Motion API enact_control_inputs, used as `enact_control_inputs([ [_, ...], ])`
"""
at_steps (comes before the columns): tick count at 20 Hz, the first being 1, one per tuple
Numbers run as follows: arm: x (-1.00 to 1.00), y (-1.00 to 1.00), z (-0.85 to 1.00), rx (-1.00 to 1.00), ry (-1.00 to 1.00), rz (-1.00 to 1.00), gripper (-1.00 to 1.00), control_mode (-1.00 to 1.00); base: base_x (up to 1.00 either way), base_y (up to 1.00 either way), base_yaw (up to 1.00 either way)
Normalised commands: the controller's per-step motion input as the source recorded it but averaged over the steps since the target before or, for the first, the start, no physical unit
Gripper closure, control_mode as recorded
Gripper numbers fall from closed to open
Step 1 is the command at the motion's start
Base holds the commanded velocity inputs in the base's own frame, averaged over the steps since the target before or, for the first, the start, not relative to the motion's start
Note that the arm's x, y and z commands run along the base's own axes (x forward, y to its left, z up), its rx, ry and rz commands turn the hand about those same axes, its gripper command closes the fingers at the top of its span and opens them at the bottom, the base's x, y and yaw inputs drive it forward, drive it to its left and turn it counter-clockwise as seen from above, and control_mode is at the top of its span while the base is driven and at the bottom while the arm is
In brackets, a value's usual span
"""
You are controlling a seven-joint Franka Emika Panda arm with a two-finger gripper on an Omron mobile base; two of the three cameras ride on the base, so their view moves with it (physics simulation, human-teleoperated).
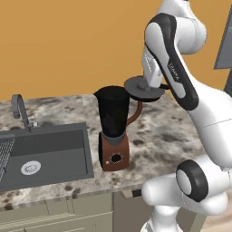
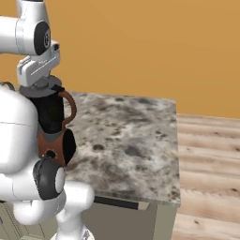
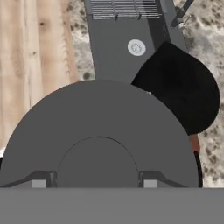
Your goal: Grab the lime and garlic from the fridge, place them in the blender, close the lid, and turn on the blender to create a marinade.
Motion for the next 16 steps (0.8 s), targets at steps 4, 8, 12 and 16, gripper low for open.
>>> enact_control_inputs([
  [4,0.31,0.33,-0.05,0.00,0.00,0.00,1.00,-1.00,0.00,0.00,0.00],
  [8,0.34,0.24,-0.17,0.00,0.00,0.00,1.00,-1.00,0.00,0.00,0.00],
  [12,0.35,0.28,-0.12,0.00,0.00,0.00,1.00,-1.00,0.00,0.00,0.00],
  [16,0.33,0.21,-0.08,0.00,0.00,0.00,1.00,-1.00,0.00,0.00,0.00],
])
